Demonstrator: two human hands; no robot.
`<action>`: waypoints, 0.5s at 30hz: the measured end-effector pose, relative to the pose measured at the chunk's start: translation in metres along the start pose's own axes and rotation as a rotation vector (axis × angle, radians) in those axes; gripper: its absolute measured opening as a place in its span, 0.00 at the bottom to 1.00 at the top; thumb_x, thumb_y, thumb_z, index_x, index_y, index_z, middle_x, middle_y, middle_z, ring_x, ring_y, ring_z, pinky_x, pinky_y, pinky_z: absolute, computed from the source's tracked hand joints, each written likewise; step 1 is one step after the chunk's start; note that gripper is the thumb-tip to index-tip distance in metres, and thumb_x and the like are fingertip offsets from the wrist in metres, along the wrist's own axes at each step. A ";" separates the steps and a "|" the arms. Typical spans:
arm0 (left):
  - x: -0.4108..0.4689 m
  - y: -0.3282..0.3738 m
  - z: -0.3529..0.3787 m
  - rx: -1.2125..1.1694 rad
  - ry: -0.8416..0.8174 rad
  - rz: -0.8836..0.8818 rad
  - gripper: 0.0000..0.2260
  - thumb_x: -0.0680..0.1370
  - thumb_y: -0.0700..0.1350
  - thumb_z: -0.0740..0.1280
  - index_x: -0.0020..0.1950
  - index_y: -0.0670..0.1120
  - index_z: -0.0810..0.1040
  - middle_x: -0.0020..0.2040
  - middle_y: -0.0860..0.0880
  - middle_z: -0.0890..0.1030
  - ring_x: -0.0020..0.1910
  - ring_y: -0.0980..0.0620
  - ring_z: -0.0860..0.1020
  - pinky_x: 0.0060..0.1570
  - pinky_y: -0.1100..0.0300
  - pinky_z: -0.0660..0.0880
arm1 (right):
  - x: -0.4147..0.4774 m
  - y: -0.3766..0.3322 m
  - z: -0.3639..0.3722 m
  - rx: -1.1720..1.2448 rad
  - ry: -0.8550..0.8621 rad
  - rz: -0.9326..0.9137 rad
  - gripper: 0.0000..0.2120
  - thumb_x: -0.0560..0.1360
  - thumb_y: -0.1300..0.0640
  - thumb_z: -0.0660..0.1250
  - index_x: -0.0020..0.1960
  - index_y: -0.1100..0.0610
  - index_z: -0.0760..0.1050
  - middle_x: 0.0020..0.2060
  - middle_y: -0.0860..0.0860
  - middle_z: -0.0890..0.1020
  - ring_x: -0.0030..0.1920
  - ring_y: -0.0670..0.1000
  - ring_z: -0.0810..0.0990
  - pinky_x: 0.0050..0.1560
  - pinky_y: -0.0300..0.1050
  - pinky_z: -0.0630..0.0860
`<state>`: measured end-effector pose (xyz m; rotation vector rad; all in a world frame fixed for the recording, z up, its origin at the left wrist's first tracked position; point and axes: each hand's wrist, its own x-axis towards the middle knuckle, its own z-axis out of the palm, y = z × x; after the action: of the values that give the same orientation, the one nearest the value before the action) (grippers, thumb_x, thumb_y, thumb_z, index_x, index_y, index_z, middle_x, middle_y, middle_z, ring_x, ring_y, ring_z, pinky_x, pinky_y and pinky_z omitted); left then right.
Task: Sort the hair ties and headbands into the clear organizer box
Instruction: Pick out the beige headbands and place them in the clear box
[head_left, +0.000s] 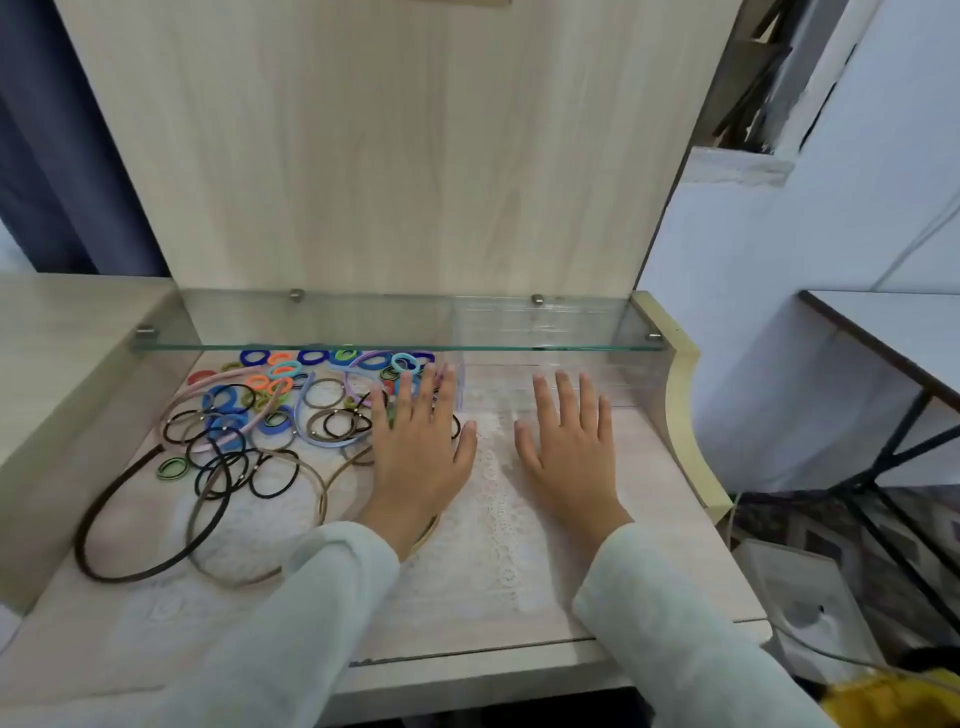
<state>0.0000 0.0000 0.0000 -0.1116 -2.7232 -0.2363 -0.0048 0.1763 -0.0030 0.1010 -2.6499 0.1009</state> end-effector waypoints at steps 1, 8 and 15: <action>0.000 0.003 -0.001 -0.016 -0.010 -0.004 0.31 0.79 0.59 0.48 0.80 0.47 0.59 0.78 0.46 0.62 0.77 0.41 0.60 0.74 0.40 0.43 | 0.001 0.004 -0.001 0.001 -0.005 0.006 0.29 0.78 0.43 0.48 0.76 0.54 0.62 0.73 0.58 0.66 0.75 0.61 0.58 0.73 0.60 0.53; 0.006 0.017 0.002 -0.166 -0.069 -0.039 0.31 0.81 0.59 0.47 0.81 0.47 0.46 0.81 0.50 0.54 0.79 0.51 0.53 0.76 0.46 0.42 | 0.009 0.018 0.000 -0.050 0.023 -0.030 0.28 0.78 0.44 0.51 0.76 0.52 0.62 0.72 0.55 0.68 0.74 0.61 0.61 0.72 0.60 0.53; 0.009 0.020 -0.001 -0.202 -0.083 -0.068 0.34 0.78 0.61 0.44 0.81 0.47 0.44 0.80 0.49 0.57 0.79 0.52 0.56 0.77 0.47 0.47 | 0.015 0.021 -0.006 -0.061 0.073 -0.061 0.26 0.78 0.43 0.52 0.73 0.52 0.67 0.67 0.54 0.74 0.72 0.61 0.66 0.71 0.59 0.52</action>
<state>-0.0053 0.0202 0.0072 -0.0879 -2.7819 -0.5384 -0.0169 0.1966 0.0085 0.1548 -2.5719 0.0041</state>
